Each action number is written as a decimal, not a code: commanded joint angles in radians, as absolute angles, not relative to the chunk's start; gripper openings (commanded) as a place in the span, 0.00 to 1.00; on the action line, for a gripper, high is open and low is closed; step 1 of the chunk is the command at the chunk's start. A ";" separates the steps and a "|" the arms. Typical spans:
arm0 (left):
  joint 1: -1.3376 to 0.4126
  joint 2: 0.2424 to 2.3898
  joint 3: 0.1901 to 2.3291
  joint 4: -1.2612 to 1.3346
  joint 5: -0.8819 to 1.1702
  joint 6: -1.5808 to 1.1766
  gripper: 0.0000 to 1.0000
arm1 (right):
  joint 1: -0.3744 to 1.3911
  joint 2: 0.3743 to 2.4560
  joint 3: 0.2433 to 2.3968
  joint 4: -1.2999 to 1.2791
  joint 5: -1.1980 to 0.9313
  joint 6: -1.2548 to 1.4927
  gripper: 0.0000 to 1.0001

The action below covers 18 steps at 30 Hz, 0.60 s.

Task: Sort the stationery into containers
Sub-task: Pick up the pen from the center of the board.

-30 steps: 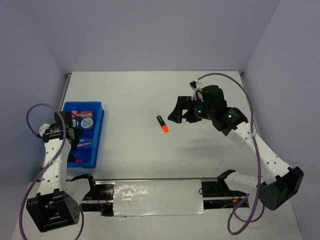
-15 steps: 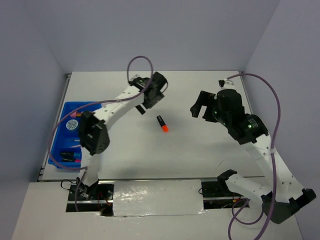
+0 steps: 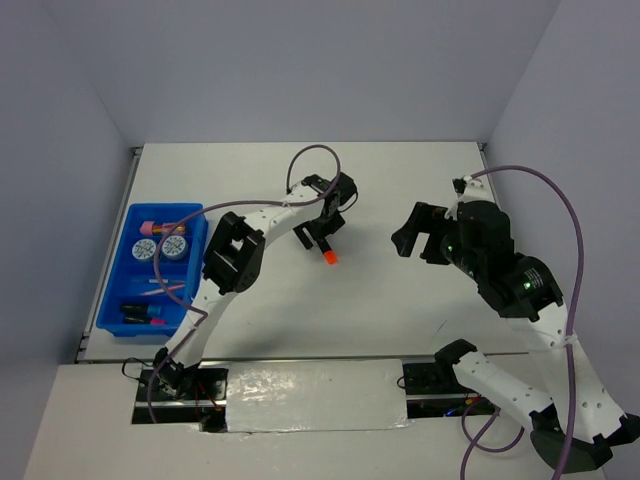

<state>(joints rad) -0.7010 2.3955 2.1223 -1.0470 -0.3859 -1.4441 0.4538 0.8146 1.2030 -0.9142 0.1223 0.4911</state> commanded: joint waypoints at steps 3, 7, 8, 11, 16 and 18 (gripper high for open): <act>-0.718 2.467 2.146 -1.078 -0.347 -1.436 0.77 | 0.453 0.818 1.183 -0.894 0.061 0.469 1.00; -0.739 2.439 2.060 -1.048 -0.322 -1.437 0.48 | 0.453 0.828 1.184 -0.876 0.043 0.463 1.00; -0.741 2.413 2.002 -1.039 -0.319 -1.437 0.37 | 0.453 0.831 1.184 -0.870 0.040 0.462 1.00; -0.733 2.321 1.901 -1.040 -0.336 -1.445 0.00 | 0.451 0.839 1.190 -0.864 0.026 0.454 1.00; -0.677 1.931 1.691 -1.075 -0.523 -1.414 0.00 | 0.449 0.824 1.148 -0.792 -0.067 0.431 1.00; -0.611 1.802 1.613 -1.091 -0.557 -1.416 0.00 | 0.451 0.830 1.126 -0.764 -0.119 0.428 1.00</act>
